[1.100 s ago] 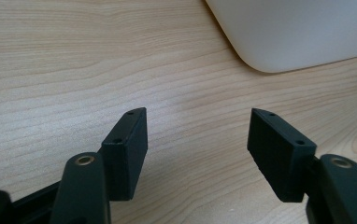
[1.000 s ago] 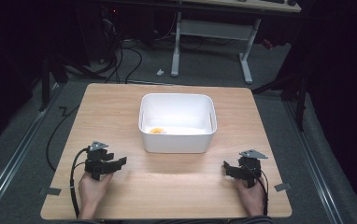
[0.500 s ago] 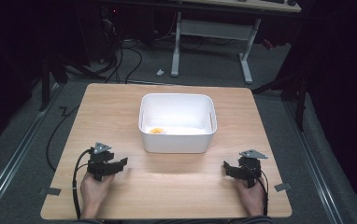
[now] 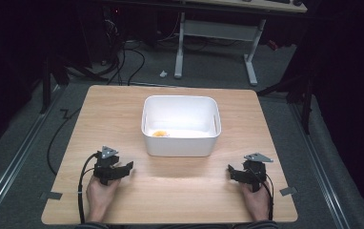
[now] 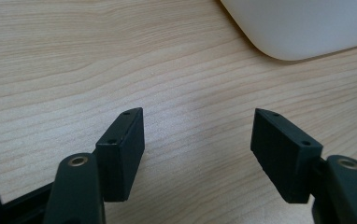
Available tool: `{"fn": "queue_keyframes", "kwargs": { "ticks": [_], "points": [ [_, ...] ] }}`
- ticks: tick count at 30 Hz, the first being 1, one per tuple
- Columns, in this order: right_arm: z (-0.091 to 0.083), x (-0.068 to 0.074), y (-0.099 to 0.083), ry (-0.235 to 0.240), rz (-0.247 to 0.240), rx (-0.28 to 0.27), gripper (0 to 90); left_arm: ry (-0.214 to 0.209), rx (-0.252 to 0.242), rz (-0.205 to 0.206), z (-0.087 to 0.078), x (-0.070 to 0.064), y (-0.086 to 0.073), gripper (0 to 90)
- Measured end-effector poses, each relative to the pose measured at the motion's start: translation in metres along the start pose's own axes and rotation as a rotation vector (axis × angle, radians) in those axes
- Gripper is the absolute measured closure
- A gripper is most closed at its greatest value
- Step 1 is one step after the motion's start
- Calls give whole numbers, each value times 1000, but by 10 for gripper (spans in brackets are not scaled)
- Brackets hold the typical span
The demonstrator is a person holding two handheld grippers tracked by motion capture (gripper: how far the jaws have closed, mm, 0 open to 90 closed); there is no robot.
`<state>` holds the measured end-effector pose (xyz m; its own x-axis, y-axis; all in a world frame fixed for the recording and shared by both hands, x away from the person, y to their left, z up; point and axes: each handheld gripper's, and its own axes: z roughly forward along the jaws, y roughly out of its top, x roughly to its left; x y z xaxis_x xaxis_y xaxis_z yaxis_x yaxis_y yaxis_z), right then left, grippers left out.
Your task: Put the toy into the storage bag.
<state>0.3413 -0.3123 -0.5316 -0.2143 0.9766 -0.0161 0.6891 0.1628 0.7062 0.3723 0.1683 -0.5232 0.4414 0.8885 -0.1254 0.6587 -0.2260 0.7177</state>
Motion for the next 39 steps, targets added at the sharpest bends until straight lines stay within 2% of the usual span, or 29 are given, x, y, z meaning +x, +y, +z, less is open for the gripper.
{"fn": "queue_keyframes", "kwargs": {
  "ticks": [8, 13, 22, 39],
  "points": [
    [0, 0, 0, 0, -2, 0, 149, 17, -2, 33, 6, -6, -1, 347],
    [0, 0, 0, 0, 0, 0, 149, 24, 4, 45, 9, -8, -2, 343],
    [0, 0, 0, 0, 0, 0, 149, 40, -14, 56, 12, -12, -3, 335],
    [0, 0, 0, 0, -1, 0, 149, 62, -24, 98, 17, -19, -4, 280]
  ]
}}
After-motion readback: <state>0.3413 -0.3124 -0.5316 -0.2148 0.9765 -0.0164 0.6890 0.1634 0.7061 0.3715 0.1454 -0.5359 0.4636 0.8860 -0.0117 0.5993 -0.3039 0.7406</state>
